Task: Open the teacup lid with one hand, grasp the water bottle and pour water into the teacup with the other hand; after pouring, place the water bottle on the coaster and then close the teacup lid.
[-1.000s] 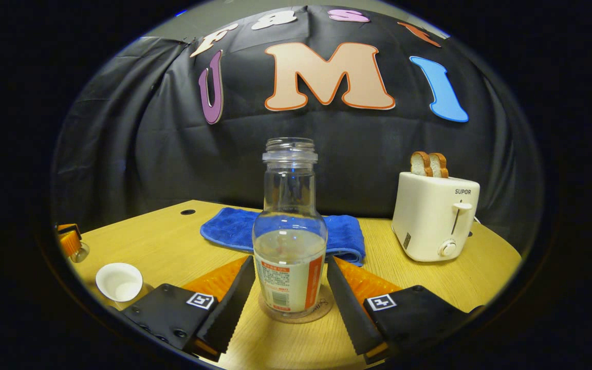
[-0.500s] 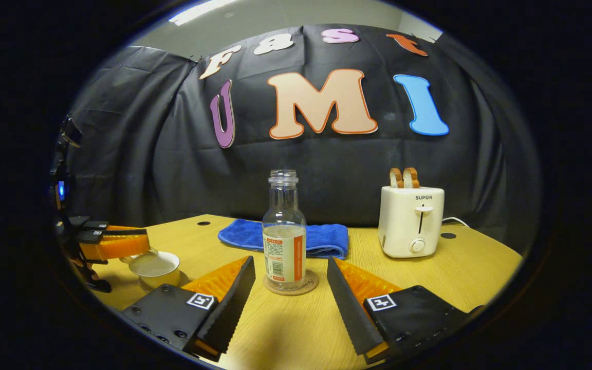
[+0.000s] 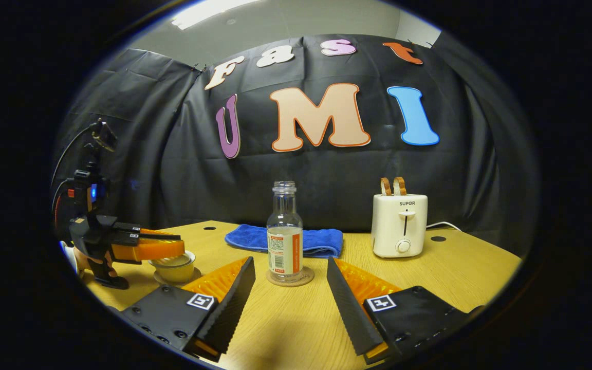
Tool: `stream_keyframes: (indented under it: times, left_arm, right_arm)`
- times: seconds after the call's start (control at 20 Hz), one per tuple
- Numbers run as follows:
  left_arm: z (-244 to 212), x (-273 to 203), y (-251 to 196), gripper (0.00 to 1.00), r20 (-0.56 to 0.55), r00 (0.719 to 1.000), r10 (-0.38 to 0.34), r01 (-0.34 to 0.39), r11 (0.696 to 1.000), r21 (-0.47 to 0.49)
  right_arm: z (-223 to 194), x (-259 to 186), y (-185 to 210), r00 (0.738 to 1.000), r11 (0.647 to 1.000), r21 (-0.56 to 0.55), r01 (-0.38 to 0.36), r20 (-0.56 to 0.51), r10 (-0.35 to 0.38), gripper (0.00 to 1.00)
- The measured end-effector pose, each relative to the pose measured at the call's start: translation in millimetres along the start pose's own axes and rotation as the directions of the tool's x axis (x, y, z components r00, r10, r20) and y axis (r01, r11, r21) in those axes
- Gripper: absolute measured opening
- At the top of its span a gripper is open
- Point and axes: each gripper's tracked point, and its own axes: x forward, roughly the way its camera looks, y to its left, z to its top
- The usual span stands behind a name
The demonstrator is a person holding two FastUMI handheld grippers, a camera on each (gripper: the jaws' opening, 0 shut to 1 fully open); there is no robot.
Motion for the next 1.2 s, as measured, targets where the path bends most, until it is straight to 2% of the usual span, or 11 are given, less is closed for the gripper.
stream_keyframes:
  times: [0.3,0.35,0.5,0.6,0.8,0.95,1.1,1.15,1.2]
  left_arm:
    - [-1.1,0.0,0.6,0.30,-0.019,1.000,0.003,-0.003,1.000,0.005]
    - [-1.0,-0.6,1.3,0.36,-0.015,1.000,0.006,-0.006,1.000,0.003]
    - [2.9,-4.1,7.3,0.35,0.011,0.999,0.033,-0.033,0.999,-0.010]
    - [5.3,-8.5,13.6,0.43,0.030,0.997,0.072,-0.071,0.997,-0.023]
    - [5.7,-25.0,4.6,0.53,0.041,0.996,0.077,-0.076,0.997,-0.032]
    - [7.9,-48.3,1.1,0.68,0.065,0.994,0.093,-0.090,0.995,-0.036]
    - [11.7,-65.7,10.0,0.74,0.112,0.983,0.145,-0.139,0.989,-0.060]
    - [13.2,-70.6,13.0,0.85,0.125,0.979,0.162,-0.156,0.986,-0.057]
    - [11.2,-73.9,17.0,0.89,0.116,0.976,0.184,-0.178,0.982,-0.059]
  right_arm:
    - [1.7,-14.1,-10.9,0.999,0.999,-0.001,0.033,0.004,-0.033,0.91]
    - [2.1,-16.1,-12.2,0.999,0.999,-0.001,0.037,0.003,-0.037,0.91]
    - [3.3,-22.2,-20.0,0.998,0.998,-0.002,0.068,0.007,-0.068,0.91]
    - [3.3,-24.6,-27.4,0.995,0.995,-0.002,0.101,0.008,-0.101,0.90]
    - [3.7,-26.3,-30.0,0.992,0.993,-0.003,0.122,0.007,-0.122,0.91]
    - [3.4,-25.9,-34.8,0.990,0.990,-0.003,0.142,0.009,-0.142,0.90]
    - [3.1,-27.0,-38.1,0.987,0.987,-0.004,0.160,0.009,-0.160,0.90]
    - [4.0,-27.4,-39.9,0.985,0.986,-0.004,0.169,0.010,-0.169,0.90]
    - [3.4,-27.1,-42.1,0.984,0.984,-0.004,0.180,0.011,-0.180,0.90]
